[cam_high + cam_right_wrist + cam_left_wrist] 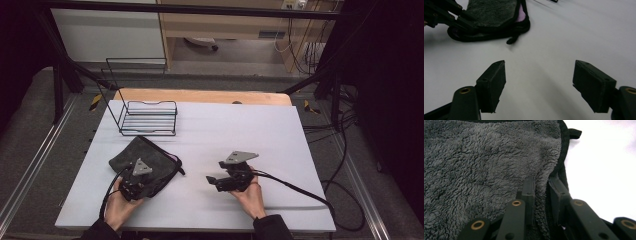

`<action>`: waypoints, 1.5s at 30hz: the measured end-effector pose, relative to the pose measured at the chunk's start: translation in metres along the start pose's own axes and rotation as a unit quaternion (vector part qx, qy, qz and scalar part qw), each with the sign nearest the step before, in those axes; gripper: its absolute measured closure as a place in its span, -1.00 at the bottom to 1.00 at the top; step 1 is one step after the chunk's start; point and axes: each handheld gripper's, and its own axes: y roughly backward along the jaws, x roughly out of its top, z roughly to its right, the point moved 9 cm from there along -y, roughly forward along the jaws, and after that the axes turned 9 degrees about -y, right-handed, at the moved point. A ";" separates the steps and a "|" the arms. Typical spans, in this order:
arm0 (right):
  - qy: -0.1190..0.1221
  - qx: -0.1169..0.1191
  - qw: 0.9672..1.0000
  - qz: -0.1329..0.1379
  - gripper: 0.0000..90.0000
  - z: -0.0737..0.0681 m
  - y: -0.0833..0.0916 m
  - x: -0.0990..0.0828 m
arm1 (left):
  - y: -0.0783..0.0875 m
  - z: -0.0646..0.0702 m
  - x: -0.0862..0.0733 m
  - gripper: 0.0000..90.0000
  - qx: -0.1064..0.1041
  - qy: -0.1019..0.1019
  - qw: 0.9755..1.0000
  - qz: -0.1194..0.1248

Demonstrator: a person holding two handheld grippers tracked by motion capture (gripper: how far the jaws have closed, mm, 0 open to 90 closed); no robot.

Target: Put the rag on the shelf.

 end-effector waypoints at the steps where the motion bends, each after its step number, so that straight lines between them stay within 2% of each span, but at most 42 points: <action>1: 0.000 0.002 1.000 -0.002 -0.29 -0.003 -0.004 0.001 | 0.000 0.000 0.000 0.68 0.000 0.000 1.000 0.000; 2: 0.000 0.002 1.000 -0.002 -0.29 -0.003 -0.004 0.001 | 0.000 -0.001 0.000 0.68 -0.002 0.000 1.000 0.000; 8: 0.007 0.014 1.000 -0.013 -0.01 -0.024 -0.042 0.015 | 0.000 -0.001 0.000 0.69 -0.004 0.002 1.000 0.001; 11: 0.004 0.011 1.000 -0.016 0.03 -0.026 -0.050 0.017 | 0.000 -0.001 0.000 0.69 -0.004 0.003 1.000 0.002; 13: -0.005 0.008 1.000 -0.023 0.09 -0.028 -0.064 0.017 | 0.000 -0.001 0.000 0.69 -0.006 0.005 1.000 0.002; 21: -0.008 0.014 1.000 -0.027 0.36 -0.034 -0.082 0.018 | 0.001 -0.002 0.000 0.70 -0.011 0.012 1.000 0.003; 23: -0.008 0.013 0.999 -0.037 0.50 -0.035 -0.087 0.017 | 0.001 -0.003 0.000 0.71 -0.015 0.018 1.000 0.004; 24: -0.008 0.013 0.999 -0.037 0.50 -0.035 -0.087 0.017 | 0.001 -0.003 0.000 0.71 -0.018 0.020 1.000 0.004; 28: -0.008 0.013 0.999 -0.046 0.74 -0.034 -0.092 0.014 | 0.001 -0.004 0.000 0.71 -0.028 0.028 0.999 0.006; 33: -0.007 0.009 0.998 -0.055 0.93 -0.032 -0.091 0.013 | 0.003 -0.004 0.000 0.73 -0.027 0.024 0.999 0.006; 39: -0.008 0.012 0.999 -0.050 0.99 -0.034 -0.083 0.020 | 0.007 -0.003 0.002 0.74 -0.025 0.015 1.000 0.009; 44: 0.000 0.012 0.999 -0.051 1.00 -0.037 -0.069 0.026 | 0.010 0.001 0.003 0.74 -0.033 0.014 0.999 0.016; 45: 0.008 0.005 0.999 -0.054 1.00 -0.038 -0.064 0.027 | 0.010 0.002 0.004 0.74 -0.035 0.013 0.999 0.018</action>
